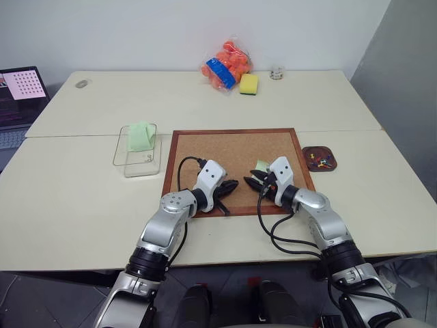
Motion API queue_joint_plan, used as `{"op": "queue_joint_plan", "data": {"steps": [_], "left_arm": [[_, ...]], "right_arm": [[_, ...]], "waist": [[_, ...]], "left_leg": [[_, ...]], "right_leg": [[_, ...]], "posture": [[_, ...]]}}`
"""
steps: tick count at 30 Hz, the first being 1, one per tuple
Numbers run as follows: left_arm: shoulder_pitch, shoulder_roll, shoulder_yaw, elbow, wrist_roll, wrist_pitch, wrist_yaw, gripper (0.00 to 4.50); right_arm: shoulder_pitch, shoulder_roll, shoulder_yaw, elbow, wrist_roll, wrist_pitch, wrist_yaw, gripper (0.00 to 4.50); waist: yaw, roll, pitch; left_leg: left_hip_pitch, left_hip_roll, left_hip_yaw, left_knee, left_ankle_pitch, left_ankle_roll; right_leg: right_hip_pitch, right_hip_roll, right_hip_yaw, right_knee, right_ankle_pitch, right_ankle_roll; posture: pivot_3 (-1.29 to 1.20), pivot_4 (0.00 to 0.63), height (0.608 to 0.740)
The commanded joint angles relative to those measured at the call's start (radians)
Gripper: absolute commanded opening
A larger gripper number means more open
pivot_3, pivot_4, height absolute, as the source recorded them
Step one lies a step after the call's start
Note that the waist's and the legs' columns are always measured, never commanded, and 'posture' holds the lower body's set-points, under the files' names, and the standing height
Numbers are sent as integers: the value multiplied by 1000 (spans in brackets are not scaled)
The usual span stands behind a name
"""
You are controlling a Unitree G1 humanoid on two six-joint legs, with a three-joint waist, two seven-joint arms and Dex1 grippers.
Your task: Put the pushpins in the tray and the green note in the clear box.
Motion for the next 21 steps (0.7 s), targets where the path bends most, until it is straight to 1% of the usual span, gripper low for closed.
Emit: {"op": "queue_joint_plan", "data": {"steps": [1,3,8,13,16,21], "left_arm": [[-3,-5,-17,13,3,10,-7,0],[-5,-4,-17,15,2,9,-8,0],[-8,-3,-15,20,2,9,-8,0],[-4,-6,-14,17,2,9,-4,0],[2,-8,-14,13,1,9,-1,0],[5,-12,-16,14,1,6,-1,0]], "right_arm": [[0,-10,-16,5,-21,8,-18,390],[-4,-11,-15,11,-29,9,-21,50],[-9,-15,-24,6,-34,-2,-28,50],[-12,-3,-96,-78,28,-61,-45,50],[-9,-5,-120,-149,58,-48,-40,50],[1,-28,-125,-256,73,9,-27,50]], "waist": [[0,0,0],[0,0,0],[0,0,0],[1,0,0],[1,0,0],[0,0,0]], "left_leg": [[0,0,0,0,0,0],[0,0,0,0,0,0],[0,0,0,0,0,0],[0,0,0,0,0,0],[-1,0,0,0,0,0],[0,0,0,0,0,0]], "right_leg": [[0,0,0,0,0,0],[0,0,0,0,0,0],[0,0,0,0,0,0],[0,0,0,0,0,0],[0,0,0,0,0,0],[0,0,0,0,0,0]], "posture": [[0,150,740],[0,150,740],[0,150,740],[0,150,740],[0,150,740],[0,150,740]]}}
